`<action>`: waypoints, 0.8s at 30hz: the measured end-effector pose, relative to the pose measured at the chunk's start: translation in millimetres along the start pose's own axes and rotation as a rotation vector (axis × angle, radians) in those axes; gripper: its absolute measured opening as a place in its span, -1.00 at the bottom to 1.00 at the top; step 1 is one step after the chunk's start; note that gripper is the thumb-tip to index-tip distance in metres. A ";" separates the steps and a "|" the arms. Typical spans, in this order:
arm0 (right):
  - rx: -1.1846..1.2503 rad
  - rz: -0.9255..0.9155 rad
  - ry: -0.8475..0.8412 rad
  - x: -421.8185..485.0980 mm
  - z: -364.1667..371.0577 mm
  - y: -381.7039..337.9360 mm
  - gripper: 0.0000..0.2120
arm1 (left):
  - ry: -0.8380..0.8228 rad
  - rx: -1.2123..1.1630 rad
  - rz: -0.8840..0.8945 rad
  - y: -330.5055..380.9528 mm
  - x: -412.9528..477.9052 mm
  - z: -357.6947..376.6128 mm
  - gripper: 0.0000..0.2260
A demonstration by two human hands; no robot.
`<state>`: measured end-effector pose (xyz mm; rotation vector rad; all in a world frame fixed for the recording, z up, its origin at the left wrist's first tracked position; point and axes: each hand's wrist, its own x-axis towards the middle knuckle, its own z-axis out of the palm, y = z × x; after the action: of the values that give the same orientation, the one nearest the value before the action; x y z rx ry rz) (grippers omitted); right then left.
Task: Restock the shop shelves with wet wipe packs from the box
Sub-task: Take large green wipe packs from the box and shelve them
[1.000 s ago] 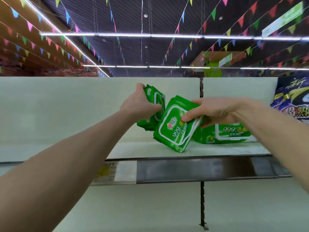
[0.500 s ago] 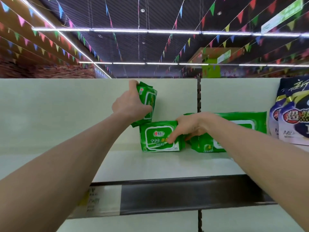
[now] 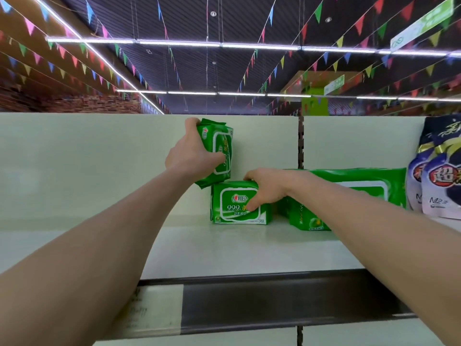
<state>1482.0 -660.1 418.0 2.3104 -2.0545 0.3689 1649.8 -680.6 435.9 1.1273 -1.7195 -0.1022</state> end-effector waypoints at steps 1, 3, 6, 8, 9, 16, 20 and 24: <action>-0.023 0.012 0.009 2.6 1.2 0.8 -0.39 | 0.006 -0.032 -0.010 -2.4 1.0 -0.5 -0.33; -0.086 0.021 0.011 4.9 2.9 1.6 -0.43 | 0.002 -0.104 -0.020 -7.2 3.4 -2.0 -0.33; -0.195 0.026 0.030 4.5 4.8 -0.2 -0.45 | -0.043 -0.222 -0.005 -10.8 2.9 -5.2 -0.29; -0.185 0.022 0.107 -0.2 1.9 -2.7 -0.39 | -0.066 -0.323 0.005 -11.3 3.0 -7.6 -0.28; -0.099 0.010 0.170 -3.8 -2.6 -3.9 -0.34 | -0.073 -0.394 0.000 -10.9 3.4 -9.3 -0.28; 1.031 -0.069 0.165 -20.5 -29.0 -13.5 -0.57 | -0.188 -0.943 -0.213 3.9 0.4 -17.1 -0.43; 1.169 -0.089 0.214 -16.8 -24.0 -15.5 -0.63 | -0.274 -1.050 -0.302 -2.6 2.0 -11.3 -0.41; 1.105 -0.079 0.241 -18.7 -22.6 -10.2 -0.60 | -0.415 -0.939 -0.333 -12.1 2.7 -10.5 -0.47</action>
<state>1486.5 -636.6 437.8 2.5270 -1.8243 2.0755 1665.5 -684.8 436.1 0.6694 -1.5029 -1.2817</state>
